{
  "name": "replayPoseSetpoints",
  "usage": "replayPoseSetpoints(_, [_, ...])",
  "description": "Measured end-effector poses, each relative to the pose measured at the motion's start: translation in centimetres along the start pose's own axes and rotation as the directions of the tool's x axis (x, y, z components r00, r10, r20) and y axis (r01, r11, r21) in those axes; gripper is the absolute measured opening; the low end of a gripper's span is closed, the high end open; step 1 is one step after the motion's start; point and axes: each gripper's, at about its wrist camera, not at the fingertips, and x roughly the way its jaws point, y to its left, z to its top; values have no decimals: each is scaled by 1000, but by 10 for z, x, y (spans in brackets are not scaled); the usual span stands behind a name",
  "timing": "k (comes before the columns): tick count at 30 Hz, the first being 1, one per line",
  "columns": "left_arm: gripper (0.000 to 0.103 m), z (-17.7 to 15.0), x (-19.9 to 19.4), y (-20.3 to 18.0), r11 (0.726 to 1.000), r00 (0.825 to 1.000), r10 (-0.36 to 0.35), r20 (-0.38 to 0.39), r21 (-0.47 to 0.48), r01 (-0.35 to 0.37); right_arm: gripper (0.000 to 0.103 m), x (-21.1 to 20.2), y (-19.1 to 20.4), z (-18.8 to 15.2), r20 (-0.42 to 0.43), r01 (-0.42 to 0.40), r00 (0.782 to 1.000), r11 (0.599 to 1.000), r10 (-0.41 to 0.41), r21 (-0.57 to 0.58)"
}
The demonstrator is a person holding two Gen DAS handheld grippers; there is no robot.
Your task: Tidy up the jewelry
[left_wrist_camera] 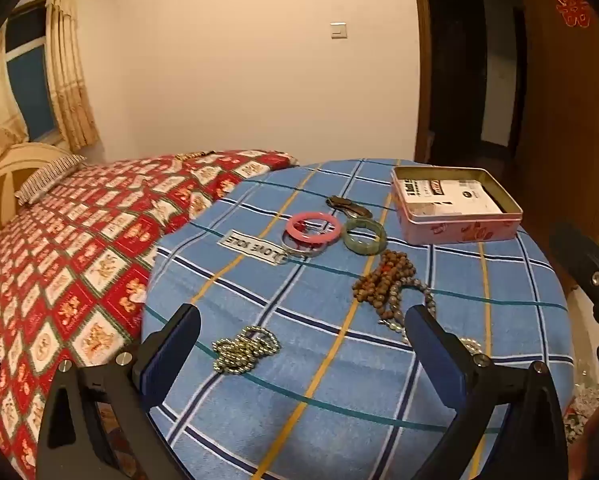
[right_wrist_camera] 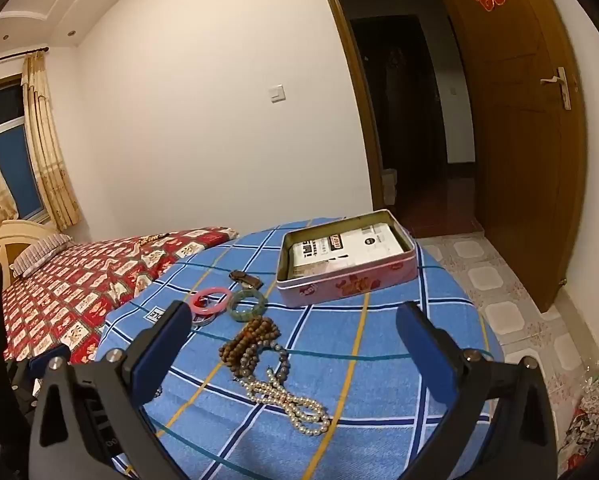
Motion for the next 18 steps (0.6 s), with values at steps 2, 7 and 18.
replayPoseSetpoints(2, [102, -2, 3, 5, 1000, 1000, -15, -12, -18, 15, 103, 0, 0, 0, 3, 4, 1000, 1000, -4, -8])
replayPoseSetpoints(7, [102, -5, 3, 2, 1000, 1000, -19, -20, -13, 18, 103, -1, 0, 0, 1, 5, 1000, 1000, -5, -5])
replayPoseSetpoints(18, [102, -6, 5, 3, 1000, 1000, -9, -21, -2, 9, 103, 3, -2, -2, -27, 9, 1000, 1000, -9, -2])
